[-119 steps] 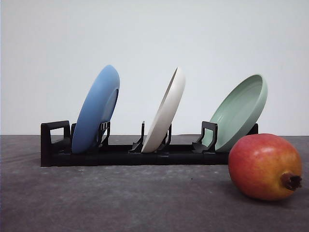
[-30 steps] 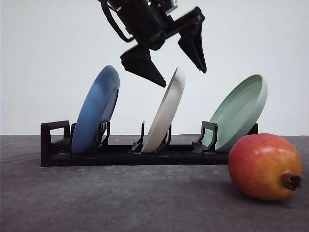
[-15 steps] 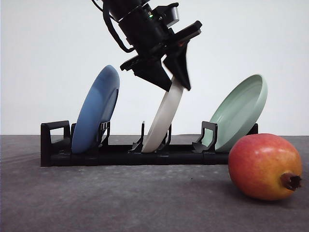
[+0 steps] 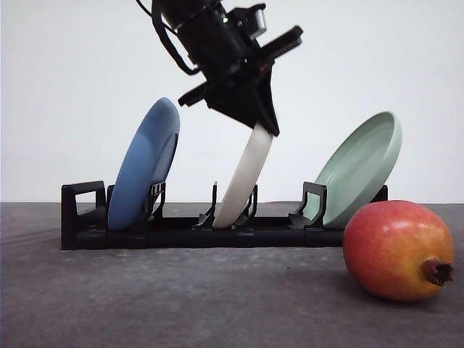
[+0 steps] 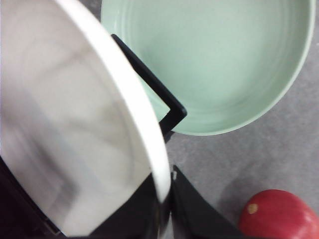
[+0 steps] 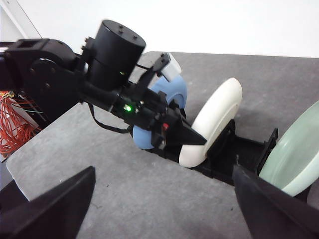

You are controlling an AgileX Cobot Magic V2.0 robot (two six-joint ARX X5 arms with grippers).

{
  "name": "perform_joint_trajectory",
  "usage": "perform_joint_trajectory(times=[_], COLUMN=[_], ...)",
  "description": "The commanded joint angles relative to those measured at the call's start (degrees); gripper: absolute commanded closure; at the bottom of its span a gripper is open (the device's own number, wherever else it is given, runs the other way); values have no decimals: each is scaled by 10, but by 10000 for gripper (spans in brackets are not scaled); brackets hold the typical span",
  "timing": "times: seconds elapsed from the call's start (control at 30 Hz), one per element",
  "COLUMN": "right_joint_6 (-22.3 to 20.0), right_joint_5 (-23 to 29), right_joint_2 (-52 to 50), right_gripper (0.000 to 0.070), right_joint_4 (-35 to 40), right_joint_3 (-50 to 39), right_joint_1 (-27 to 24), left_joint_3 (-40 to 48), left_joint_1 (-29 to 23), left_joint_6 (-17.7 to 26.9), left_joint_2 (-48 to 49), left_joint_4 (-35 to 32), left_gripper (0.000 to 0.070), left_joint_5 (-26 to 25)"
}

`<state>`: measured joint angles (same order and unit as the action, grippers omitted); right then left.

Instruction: Place pomegranate in white plate

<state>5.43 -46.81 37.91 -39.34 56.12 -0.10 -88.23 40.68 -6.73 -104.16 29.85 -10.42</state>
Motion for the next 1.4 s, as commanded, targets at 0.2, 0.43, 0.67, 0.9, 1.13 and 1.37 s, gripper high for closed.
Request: perform_joint_trajectory(times=[0.2, 0.43, 0.67, 0.9, 1.13, 1.37], right_joint_6=[3, 4, 6, 6, 7, 9], right_joint_5=[-1, -1, -1, -1, -1, -1], right_joint_2=[2, 2, 2, 2, 2, 2], right_gripper=[144, 144, 144, 144, 144, 144], right_joint_4=[-4, -7, -10, -10, -13, -14], right_joint_3=[11, 11, 11, 11, 11, 11], right_joint_1=[0, 0, 0, 0, 0, 0], left_joint_3=[-14, -14, -14, 21, 132, 184], left_joint_1=[40, 111, 223, 321, 363, 369], left_joint_6=[-4, 5, 11, -29, -67, -63], left_joint_2=[99, 203, 260, 251, 218, 117], left_joint_4=[-1, 105, 252, 349, 313, 268], left_gripper=[700, 700, 700, 700, 700, 700], left_joint_5=[-8, -6, 116, 251, 299, 312])
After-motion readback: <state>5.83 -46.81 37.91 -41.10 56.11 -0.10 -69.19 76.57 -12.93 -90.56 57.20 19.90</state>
